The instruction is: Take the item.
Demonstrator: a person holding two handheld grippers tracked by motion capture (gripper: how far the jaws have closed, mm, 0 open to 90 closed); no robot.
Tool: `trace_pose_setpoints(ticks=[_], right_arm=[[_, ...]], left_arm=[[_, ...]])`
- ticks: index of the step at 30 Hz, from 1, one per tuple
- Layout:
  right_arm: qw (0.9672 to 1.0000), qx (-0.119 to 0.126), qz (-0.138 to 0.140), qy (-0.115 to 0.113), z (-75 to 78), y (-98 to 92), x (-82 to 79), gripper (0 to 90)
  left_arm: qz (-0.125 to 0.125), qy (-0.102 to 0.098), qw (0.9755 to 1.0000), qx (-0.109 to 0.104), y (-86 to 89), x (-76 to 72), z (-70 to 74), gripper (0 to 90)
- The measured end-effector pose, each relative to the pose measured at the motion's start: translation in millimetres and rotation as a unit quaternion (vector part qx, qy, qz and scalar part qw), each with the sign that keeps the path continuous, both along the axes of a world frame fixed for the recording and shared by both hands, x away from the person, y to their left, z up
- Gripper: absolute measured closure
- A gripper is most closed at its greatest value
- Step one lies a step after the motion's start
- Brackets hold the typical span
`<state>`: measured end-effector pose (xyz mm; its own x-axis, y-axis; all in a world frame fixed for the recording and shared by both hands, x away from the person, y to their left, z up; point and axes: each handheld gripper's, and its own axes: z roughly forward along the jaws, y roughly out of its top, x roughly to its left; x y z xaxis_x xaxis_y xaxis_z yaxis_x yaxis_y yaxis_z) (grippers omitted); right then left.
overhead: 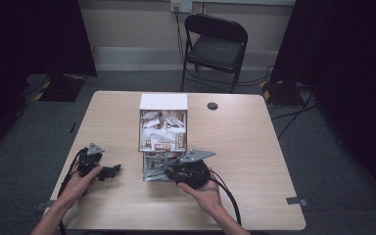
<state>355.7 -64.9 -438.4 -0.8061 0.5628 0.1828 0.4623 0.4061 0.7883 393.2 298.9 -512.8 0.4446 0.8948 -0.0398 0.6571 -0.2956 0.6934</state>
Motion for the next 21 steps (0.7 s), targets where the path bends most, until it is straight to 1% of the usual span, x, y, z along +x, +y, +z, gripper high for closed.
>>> trace_pose_setpoints(ticks=[3,4,6,10,12,13,14,17,18,20,21], right_arm=[[0.9999,-0.009,-0.005,-0.003,-2.4,1.9,1.3,66.9],[0.9999,-0.012,-0.006,0.0,-2.8,2.2,1.3,67.2],[0.9999,-0.01,-0.005,0.0,-3.5,2.2,1.9,67.5],[0.9999,-0.012,-0.007,-0.001,-3.1,3.1,2.6,70.9],[0.9997,-0.021,-0.004,-0.007,-3.4,4.9,2.0,73.1],[0.9997,-0.021,-0.004,-0.007,-3.4,4.9,2.0,73.1],[0.9996,-0.025,-0.004,-0.01,-3.7,5.4,2.0,75.9],[0.9995,-0.027,-0.008,-0.012,-4.1,5.0,2.3,78.5],[0.9995,-0.027,-0.008,-0.012,-4.3,4.9,2.5,79.1],[0.9991,-0.035,-0.01,-0.022,-4.7,5.5,1.4,79.3],[0.9991,-0.035,-0.01,-0.022,-4.7,5.5,1.4,79.3]], left_arm=[[0.0,0.001,1.0,-0.001,-0.1,0.0,-0.1,0.0],[0.0,0.0,1.0,-0.001,-0.1,0.0,-0.1,0.0],[0.001,0.0,1.0,-0.002,-0.3,0.0,-0.2,0.0],[0.0,0.0,1.0,0.0,0.0,0.0,0.0,0.0],[0.0,0.0,1.0,0.0,0.0,0.0,-0.1,0.0],[0.0,0.0,1.0,0.0,0.0,0.0,-0.1,0.0],[0.0,0.001,1.0,-0.001,0.0,0.0,0.0,0.0],[0.0,0.001,1.0,-0.001,0.0,0.0,0.0,0.0],[0.0,0.001,1.0,-0.001,0.0,0.0,0.0,0.0],[0.0,0.0,1.0,0.0,0.0,0.0,0.0,0.0],[0.0,0.0,1.0,0.0,0.0,0.0,0.0,0.0]])
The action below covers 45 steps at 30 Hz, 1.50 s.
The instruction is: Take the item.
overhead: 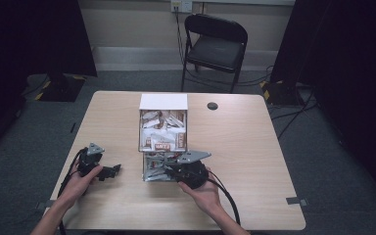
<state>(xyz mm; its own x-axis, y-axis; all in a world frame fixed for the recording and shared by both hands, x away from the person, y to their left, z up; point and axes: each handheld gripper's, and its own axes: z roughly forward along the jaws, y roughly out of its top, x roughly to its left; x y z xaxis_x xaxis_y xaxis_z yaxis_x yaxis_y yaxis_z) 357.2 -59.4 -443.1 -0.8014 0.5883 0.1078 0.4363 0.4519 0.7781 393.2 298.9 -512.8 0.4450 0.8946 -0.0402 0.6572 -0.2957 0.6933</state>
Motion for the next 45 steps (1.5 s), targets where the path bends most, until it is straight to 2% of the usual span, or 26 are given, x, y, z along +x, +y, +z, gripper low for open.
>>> trace_pose_setpoints(ticks=[3,6,11,19,25,35,45], right_arm=[[1.0,0.003,0.002,0.006,-1.0,0.8,-0.4,79.4],[1.0,-0.001,0.004,0.007,-3.0,1.4,0.1,84.3],[0.9997,0.016,0.001,0.019,-2.9,-2.3,3.2,89.8],[0.999,0.037,-0.001,0.026,-5.4,-3.8,3.7,90.0],[0.9985,0.05,0.005,0.023,-1.6,-4.6,2.9,90.0],[0.9985,0.052,0.001,0.017,2.8,-7.7,3.1,90.0],[0.9979,0.064,-0.002,0.011,12.0,-12.7,1.1,90.0]], left_arm=[[0.0,0.0,1.0,-0.001,-0.1,0.0,-0.1,0.0],[0.002,-0.001,1.0,-0.001,-0.2,0.0,-0.1,0.0],[0.0,0.0,1.0,0.0,0.0,0.0,0.0,0.0],[0.002,-0.001,1.0,-0.001,-0.2,0.0,-0.1,0.0],[0.0,0.0,1.0,0.0,0.0,0.0,0.0,0.0],[0.0,0.0,1.0,0.0,0.0,0.0,0.0,0.0],[0.0,0.0,1.0,0.0,0.0,0.0,0.0,0.0]])
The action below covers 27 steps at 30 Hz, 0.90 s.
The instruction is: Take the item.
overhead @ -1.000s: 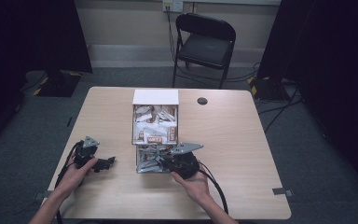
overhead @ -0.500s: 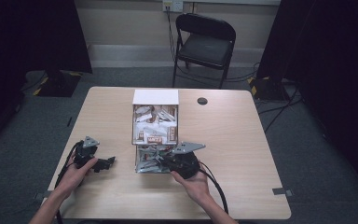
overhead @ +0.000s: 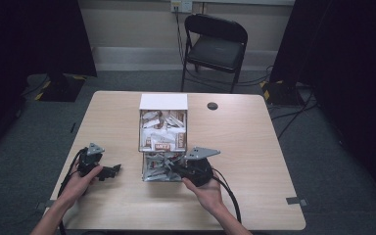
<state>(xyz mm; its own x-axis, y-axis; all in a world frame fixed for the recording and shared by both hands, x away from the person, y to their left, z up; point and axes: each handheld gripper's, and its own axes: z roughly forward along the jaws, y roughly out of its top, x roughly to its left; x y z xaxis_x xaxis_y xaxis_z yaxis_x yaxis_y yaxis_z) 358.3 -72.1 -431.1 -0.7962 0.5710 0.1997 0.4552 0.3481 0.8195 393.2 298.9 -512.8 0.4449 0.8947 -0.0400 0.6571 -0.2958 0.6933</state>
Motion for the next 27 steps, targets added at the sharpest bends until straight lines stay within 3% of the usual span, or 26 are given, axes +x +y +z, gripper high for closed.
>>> trace_pose_setpoints(ticks=[27], right_arm=[[0.9995,0.026,0.005,-0.016,19.5,-13.0,-8.2,90.0]], left_arm=[[0.0,0.0,1.0,0.0,0.0,0.0,0.0,0.0]])
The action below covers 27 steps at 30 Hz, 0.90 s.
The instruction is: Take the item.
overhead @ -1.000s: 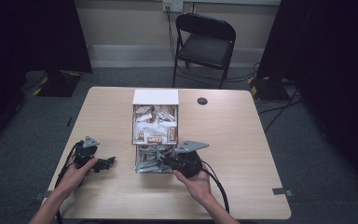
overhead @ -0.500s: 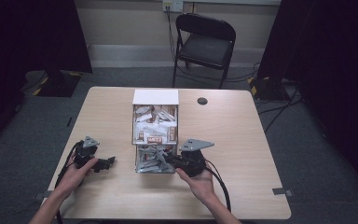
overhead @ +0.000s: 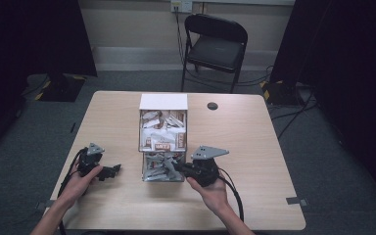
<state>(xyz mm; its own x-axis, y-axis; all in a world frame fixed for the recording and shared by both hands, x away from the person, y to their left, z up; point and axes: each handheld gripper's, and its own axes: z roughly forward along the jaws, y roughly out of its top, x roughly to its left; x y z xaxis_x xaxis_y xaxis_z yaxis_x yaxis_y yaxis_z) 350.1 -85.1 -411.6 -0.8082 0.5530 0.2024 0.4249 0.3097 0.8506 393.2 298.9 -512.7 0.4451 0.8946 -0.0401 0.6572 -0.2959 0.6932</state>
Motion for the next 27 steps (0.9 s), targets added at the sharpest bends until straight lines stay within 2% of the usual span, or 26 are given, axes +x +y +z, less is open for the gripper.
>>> trace_pose_setpoints(ticks=[20,27], right_arm=[[0.9996,0.023,-0.005,-0.012,17.8,-13.8,-11.9,90.0],[0.9994,0.029,-0.013,-0.015,24.8,-25.1,-15.0,90.0]], left_arm=[[0.0,0.0,1.0,-0.001,-0.1,0.0,-0.1,0.0],[0.0,0.0,1.0,0.0,-0.1,0.0,-0.1,0.0]])
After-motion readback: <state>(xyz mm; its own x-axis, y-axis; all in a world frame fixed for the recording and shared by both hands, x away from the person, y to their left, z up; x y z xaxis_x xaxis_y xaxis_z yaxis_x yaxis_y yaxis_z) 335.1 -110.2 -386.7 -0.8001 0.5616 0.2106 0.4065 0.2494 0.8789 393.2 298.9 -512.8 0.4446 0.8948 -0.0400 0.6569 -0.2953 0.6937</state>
